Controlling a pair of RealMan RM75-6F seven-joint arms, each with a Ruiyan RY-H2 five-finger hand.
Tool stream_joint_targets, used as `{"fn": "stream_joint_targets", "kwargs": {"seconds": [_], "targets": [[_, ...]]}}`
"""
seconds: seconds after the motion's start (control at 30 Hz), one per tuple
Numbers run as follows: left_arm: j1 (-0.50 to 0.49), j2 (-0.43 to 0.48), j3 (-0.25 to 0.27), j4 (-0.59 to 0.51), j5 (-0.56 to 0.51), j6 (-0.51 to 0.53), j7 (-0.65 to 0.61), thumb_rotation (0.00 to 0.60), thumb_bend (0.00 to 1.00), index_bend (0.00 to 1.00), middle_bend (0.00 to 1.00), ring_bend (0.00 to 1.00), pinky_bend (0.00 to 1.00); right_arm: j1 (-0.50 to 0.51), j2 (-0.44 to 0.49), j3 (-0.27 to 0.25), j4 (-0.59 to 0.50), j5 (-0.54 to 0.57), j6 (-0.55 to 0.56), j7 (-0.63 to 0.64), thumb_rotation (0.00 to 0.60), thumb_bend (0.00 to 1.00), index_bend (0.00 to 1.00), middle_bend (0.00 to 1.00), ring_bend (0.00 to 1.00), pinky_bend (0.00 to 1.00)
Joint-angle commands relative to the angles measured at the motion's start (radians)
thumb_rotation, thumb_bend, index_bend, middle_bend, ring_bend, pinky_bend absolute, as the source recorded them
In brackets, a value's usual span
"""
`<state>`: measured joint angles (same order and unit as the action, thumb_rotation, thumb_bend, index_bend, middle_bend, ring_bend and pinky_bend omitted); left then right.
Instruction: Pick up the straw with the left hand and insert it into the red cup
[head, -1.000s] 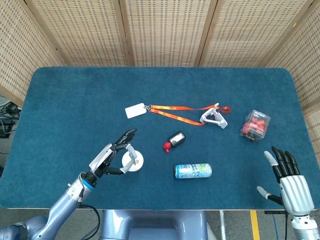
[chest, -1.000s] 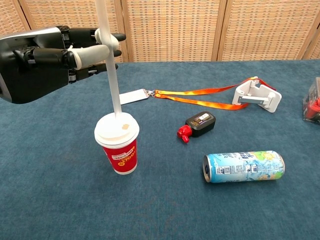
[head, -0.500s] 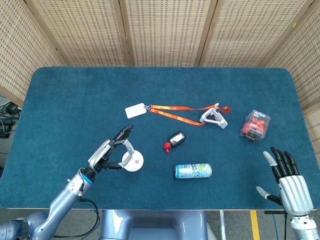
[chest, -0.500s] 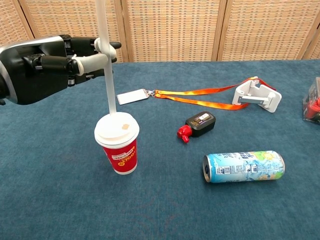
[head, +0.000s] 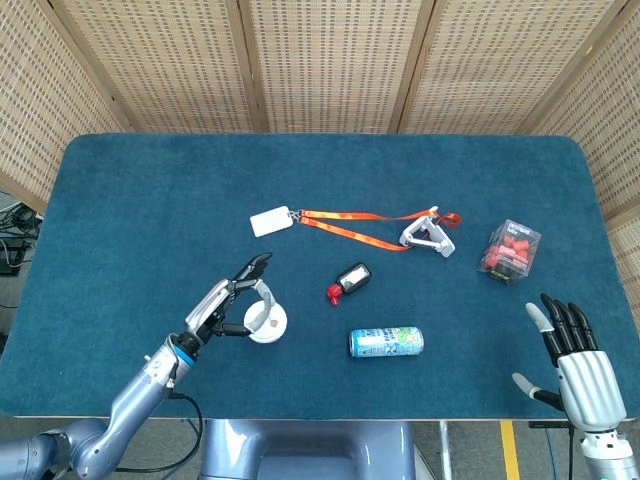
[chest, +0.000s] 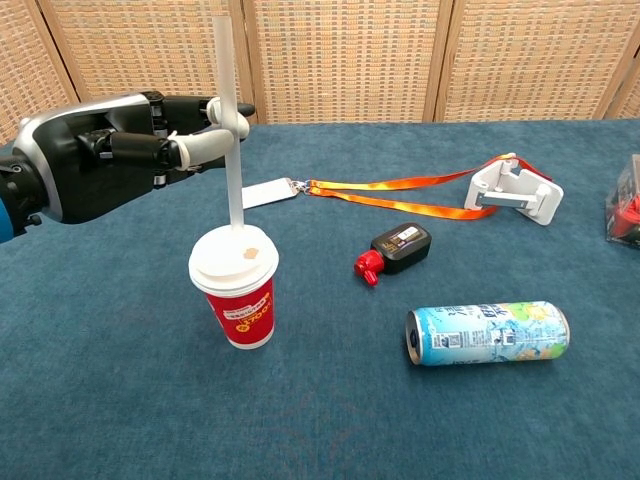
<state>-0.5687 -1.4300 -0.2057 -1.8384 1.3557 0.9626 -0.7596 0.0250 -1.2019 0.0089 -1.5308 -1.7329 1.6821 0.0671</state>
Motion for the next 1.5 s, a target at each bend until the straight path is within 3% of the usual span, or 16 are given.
{"fn": "stream_joint_targets", "kwargs": {"seconds": [0.03,0.97,1.03,1.1,1.17,1.27,1.5], "targets": [[-0.003,-0.002,0.001,0.001,0.000,-0.002,-0.001,0.600,0.45,0.64,0.00,0.00,0.00,0.000,0.000,0.000,0.000,-0.001,0.000,-0.001,0.600,0.05,0.10,0.00,0.00,0.00],[-0.017,-0.055,0.044,0.105,0.051,0.001,-0.049,0.600,0.45,0.63,0.00,0.00,0.00,0.001,0.000,-0.003,-0.001,-0.005,-0.001,-0.002,0.600,0.05,0.10,0.00,0.00,0.00],[-0.019,-0.049,0.053,0.111,0.064,-0.001,-0.047,0.600,0.45,0.58,0.00,0.00,0.00,0.001,0.000,-0.002,-0.001,-0.004,0.000,-0.002,0.600,0.05,0.10,0.00,0.00,0.00],[-0.023,-0.041,0.060,0.114,0.080,-0.005,-0.055,0.600,0.42,0.46,0.00,0.00,0.00,0.001,0.000,-0.003,-0.001,-0.004,0.000,-0.001,0.600,0.05,0.10,0.00,0.00,0.00],[-0.029,-0.032,0.068,0.120,0.097,-0.011,-0.060,0.600,0.37,0.25,0.00,0.00,0.00,0.001,0.000,-0.003,-0.001,-0.005,0.000,-0.001,0.600,0.05,0.10,0.00,0.00,0.00],[-0.035,-0.022,0.076,0.126,0.112,-0.016,-0.060,0.600,0.35,0.03,0.00,0.00,0.00,0.001,0.000,-0.003,-0.001,-0.005,0.000,-0.002,0.600,0.05,0.10,0.00,0.00,0.00],[-0.039,-0.006,0.080,0.128,0.119,-0.007,-0.065,0.600,0.35,0.00,0.00,0.00,0.00,0.001,0.000,-0.003,0.000,-0.005,0.000,-0.001,0.600,0.05,0.10,0.00,0.00,0.00]]}}
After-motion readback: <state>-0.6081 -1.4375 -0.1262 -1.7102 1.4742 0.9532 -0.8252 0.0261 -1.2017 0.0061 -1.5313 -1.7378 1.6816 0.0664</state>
